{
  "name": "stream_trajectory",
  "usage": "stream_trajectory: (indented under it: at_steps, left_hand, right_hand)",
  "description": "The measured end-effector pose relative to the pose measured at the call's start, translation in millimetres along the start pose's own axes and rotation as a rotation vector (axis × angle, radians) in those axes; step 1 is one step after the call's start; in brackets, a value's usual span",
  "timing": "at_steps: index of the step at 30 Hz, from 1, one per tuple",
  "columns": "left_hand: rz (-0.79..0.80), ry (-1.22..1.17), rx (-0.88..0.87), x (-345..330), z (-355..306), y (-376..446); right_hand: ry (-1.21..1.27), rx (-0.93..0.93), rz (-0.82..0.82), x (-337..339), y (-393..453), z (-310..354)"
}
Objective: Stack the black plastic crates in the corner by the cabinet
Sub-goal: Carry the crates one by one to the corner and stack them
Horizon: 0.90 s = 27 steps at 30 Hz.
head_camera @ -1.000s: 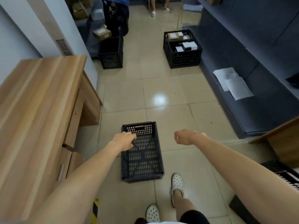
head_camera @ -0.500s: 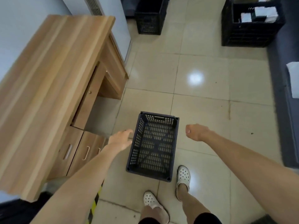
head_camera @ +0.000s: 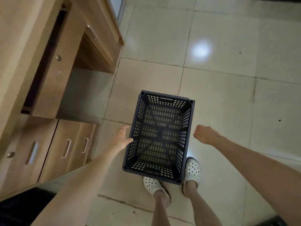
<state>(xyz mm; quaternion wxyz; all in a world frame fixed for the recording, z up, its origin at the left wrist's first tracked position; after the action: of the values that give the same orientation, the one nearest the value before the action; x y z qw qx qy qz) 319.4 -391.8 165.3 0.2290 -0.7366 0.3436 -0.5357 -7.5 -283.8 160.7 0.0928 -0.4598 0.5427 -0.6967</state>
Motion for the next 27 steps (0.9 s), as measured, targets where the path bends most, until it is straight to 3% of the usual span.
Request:
stream_trajectory:
  at_steps: [7, 15, 19, 22, 27]
  left_hand:
    - [0.063, -0.167, 0.023, -74.8, 54.6, 84.2]
    - [-0.007, -0.34, 0.119, -112.2, 74.7, 145.5]
    - [0.096, -0.446, 0.184, -124.5, 82.2, 159.2]
    - [0.076, -0.437, 0.224, -122.7, 85.1, 159.9]
    - [0.116, -0.434, 0.25, -120.0, 78.4, 132.0]
  right_hand:
    - [0.157, -0.154, 0.15, -80.4, 89.5, 0.2]
    - [0.446, -0.317, 0.17, -128.9, 155.5, 17.1]
    - [0.558, -0.389, 0.169, -141.5, 171.1, 15.7]
    - [0.667, -0.382, 0.196, -142.7, 179.3, 5.2]
    - [0.594, -0.391, 0.198, -146.7, 179.7, -17.2]
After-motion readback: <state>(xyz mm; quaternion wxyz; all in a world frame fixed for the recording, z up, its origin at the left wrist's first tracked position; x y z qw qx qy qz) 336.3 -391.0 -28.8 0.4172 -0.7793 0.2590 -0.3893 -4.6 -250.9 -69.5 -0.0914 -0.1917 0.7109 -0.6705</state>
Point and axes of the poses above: each hand's wrist, its own y-axis towards the middle knuckle, its own x-axis out of the back of the hand, z = x × y, the point moved 2 cm from there along y, towards the middle knuckle, and after that the axes turned 9 degrees about -x, right-handed, at the moved point
